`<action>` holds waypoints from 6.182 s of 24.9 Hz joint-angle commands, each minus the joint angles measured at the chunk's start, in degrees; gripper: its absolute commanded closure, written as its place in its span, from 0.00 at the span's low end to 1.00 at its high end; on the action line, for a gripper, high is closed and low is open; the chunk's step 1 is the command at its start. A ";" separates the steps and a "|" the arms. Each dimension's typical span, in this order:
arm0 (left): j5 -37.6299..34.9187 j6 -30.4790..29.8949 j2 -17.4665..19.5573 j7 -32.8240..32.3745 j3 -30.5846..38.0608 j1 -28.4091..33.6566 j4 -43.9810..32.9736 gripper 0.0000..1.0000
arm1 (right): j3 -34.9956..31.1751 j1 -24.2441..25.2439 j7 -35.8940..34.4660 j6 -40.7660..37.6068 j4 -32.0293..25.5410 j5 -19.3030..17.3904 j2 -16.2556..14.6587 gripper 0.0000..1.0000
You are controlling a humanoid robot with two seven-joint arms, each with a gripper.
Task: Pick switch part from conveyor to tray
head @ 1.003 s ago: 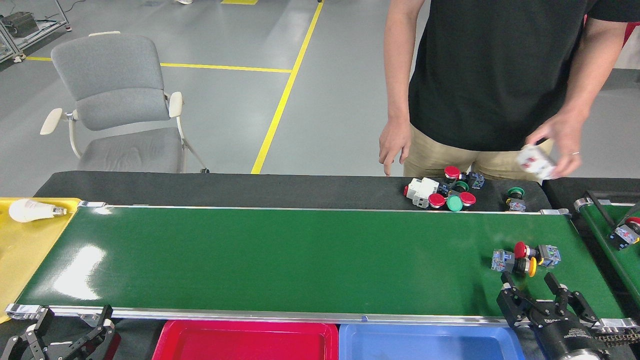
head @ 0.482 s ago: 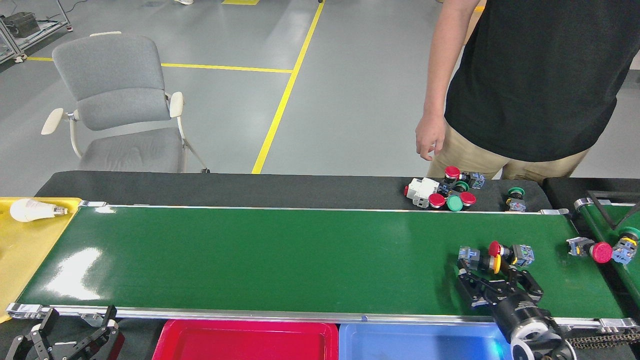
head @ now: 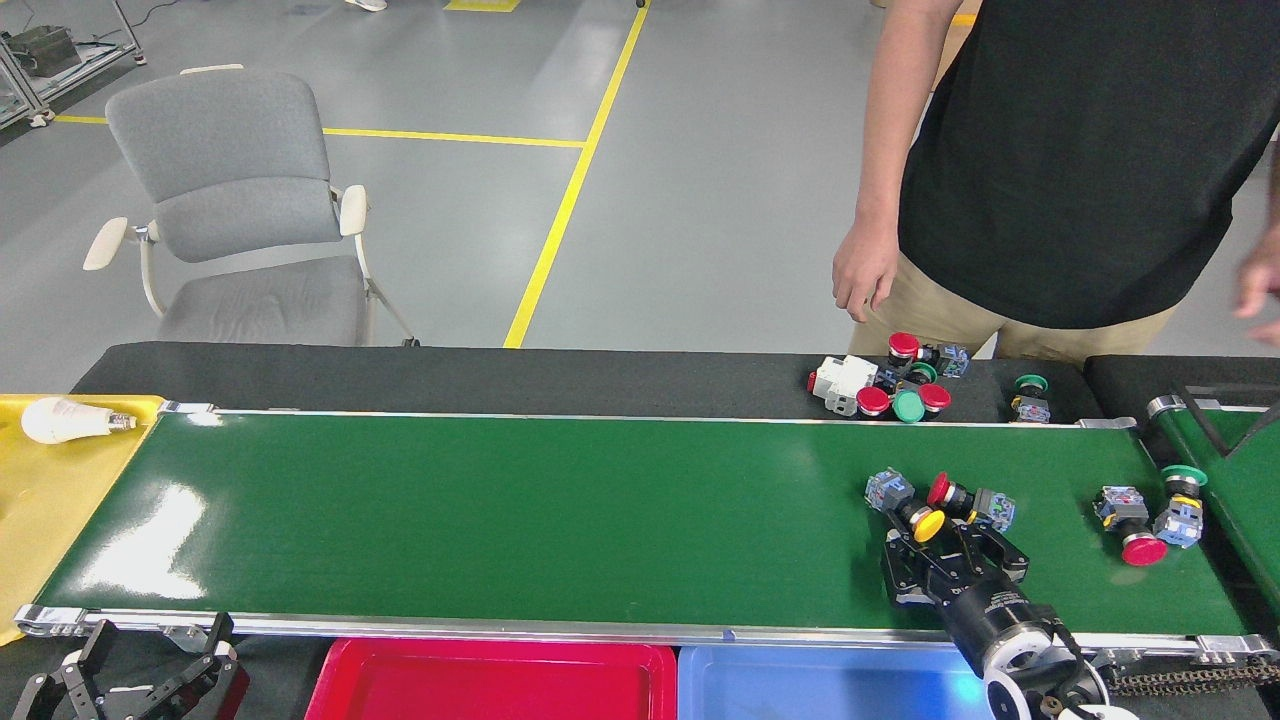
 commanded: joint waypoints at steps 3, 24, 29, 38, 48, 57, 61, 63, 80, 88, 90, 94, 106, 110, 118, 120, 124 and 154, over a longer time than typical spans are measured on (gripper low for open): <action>0.03 0.15 0.25 0.31 0.15 -0.06 -0.55 0.00 | -0.23 -0.71 -0.25 -0.66 -1.93 -0.15 -0.26 0.98; 1.62 -2.05 0.43 0.31 0.15 0.65 1.29 0.00 | 18.05 4.65 -4.12 -32.47 -13.79 5.39 8.53 0.00; 2.50 -5.48 -0.01 0.31 1.21 1.17 1.03 0.00 | 1.17 8.87 -3.85 -32.30 -16.96 4.95 9.14 0.02; 2.58 -5.39 -0.19 0.31 1.82 2.14 1.03 0.00 | -21.33 24.34 -6.67 0.57 -25.39 4.77 13.18 0.03; 2.58 -5.39 -0.19 0.31 1.82 1.35 1.12 0.00 | -8.67 12.83 -2.80 12.61 -18.45 13.12 12.83 0.03; 2.58 -5.39 -0.10 0.31 1.74 1.26 1.03 0.00 | -2.52 5.80 -2.10 19.65 -10.28 14.00 11.43 0.02; 2.58 -5.48 -0.01 0.31 1.65 1.09 1.03 0.00 | -2.52 3.95 -2.10 19.65 -8.08 13.65 10.20 0.02; 2.58 -5.48 0.08 0.31 1.65 1.00 1.03 0.00 | -2.52 3.25 -1.92 19.65 -7.64 13.56 10.02 0.02; 2.58 -5.65 0.16 0.31 1.56 1.26 0.94 0.00 | 4.77 -2.90 -0.16 18.06 -2.54 11.63 7.82 0.96; 2.67 -6.09 0.16 0.31 1.30 1.44 0.85 0.00 | 13.82 5.80 -0.60 -16.91 -20.21 9.78 6.50 0.92; 2.76 -6.09 0.25 0.31 1.03 1.35 0.85 0.00 | 19.19 5.62 -0.25 -19.11 -20.30 10.49 7.38 0.64; 2.85 -6.09 0.52 0.22 -2.04 0.47 0.15 0.00 | 26.84 6.15 -0.07 -17.00 -18.89 15.32 9.14 0.00; -4.54 14.21 -2.47 -0.48 -31.66 -6.47 -0.11 0.00 | -5.24 18.10 -7.19 -4.96 -25.48 8.11 11.87 0.00; -5.59 17.11 -3.88 -2.07 -32.98 -8.93 2.69 0.00 | -12.54 21.27 -10.09 -3.12 -25.31 5.92 12.39 0.00; -5.59 17.29 -5.55 -2.07 -33.24 -17.02 12.98 0.00 | -0.94 13.71 -6.05 11.03 -19.25 12.68 12.30 0.00; -5.59 17.29 -5.64 -2.07 -33.16 -18.69 14.56 0.00 | 2.75 10.02 -5.96 15.08 -15.73 13.12 11.95 0.00; -5.59 18.34 -5.55 -2.15 -32.98 -21.33 18.34 0.00 | 7.32 3.95 -5.96 20.35 -9.31 13.12 11.43 0.00; -4.80 -19.09 -1.24 -1.10 -31.49 -3.85 -0.90 0.52 | 17.52 -8.09 -5.17 21.41 -0.16 11.72 9.15 0.98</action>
